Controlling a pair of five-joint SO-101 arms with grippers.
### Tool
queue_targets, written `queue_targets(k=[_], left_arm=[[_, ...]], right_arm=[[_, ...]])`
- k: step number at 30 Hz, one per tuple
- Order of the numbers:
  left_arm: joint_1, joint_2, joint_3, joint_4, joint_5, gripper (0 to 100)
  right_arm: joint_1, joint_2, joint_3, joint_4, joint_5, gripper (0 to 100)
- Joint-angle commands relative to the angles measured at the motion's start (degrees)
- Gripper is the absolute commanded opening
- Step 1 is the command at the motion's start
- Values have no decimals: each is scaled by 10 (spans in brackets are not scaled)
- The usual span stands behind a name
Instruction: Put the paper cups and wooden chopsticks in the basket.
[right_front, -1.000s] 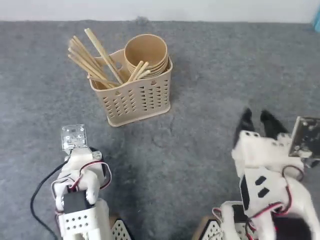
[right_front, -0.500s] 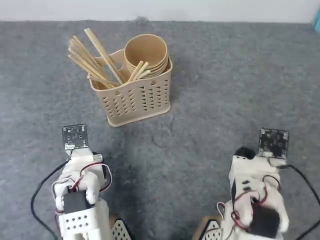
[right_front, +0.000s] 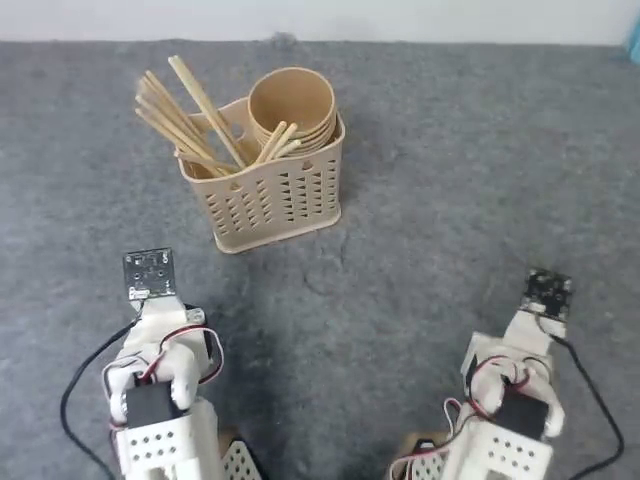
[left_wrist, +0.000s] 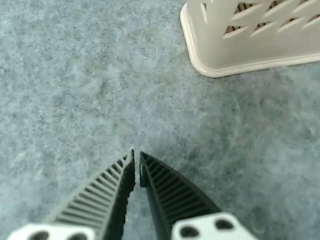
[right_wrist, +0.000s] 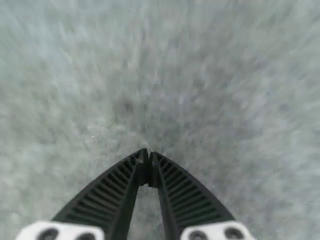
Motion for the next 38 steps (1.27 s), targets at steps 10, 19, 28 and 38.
queue_targets(k=[10,19,28,38], left_arm=[[2,-12,-4,6,-3,13],[2,-12,-4,6,-3,13],[2,-12,-4,6,-3,13],[2,-12,-4,6,-3,13]], right_arm=[[-7,-20,11,-10,11,9],[-7,-20,11,-10,11,9],[-7,-20,11,-10,11,9],[-7,-20,11,-10,11,9]])
